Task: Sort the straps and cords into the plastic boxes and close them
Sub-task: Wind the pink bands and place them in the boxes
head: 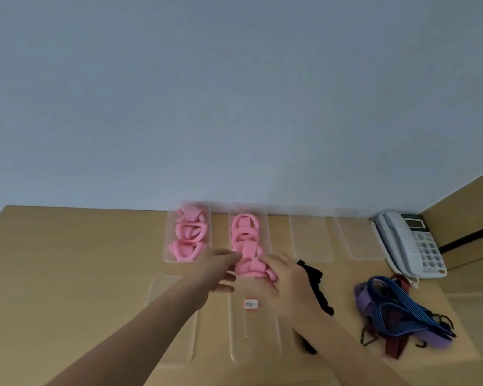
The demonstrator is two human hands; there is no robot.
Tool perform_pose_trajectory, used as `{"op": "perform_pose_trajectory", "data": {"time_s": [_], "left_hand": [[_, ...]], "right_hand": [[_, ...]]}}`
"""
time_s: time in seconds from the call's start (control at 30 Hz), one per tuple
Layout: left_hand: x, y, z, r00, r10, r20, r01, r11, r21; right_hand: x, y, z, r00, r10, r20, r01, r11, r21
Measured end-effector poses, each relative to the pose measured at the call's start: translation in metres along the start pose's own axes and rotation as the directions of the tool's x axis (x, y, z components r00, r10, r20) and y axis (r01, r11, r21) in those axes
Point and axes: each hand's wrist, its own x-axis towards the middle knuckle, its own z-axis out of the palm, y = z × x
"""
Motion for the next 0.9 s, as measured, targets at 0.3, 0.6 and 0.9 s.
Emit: {"op": "perform_pose_trajectory", "data": {"time_s": [0.3,0.6,0.9], "left_hand": [[0.078,0.009,0.010,0.787,0.599,0.147,-0.411,0.331,0.850],[0.121,0.020,0.027,0.818,0.454,0.354,-0.362,-0.074,0.929],[0.125,0.019,0.027,0.756,0.514,0.404,-0.425,-0.083,0.901]], "right_hand": [[0.047,0.036,-0.011,0.967,0.200,-0.157,-0.197,0.980,0.032],[0.068,0.067,-0.006,0.987,0.147,-0.065,-0.144,0.989,0.045],[0.083,0.084,-0.010,0.990,0.136,-0.031,-0.133,0.987,0.089]]}}
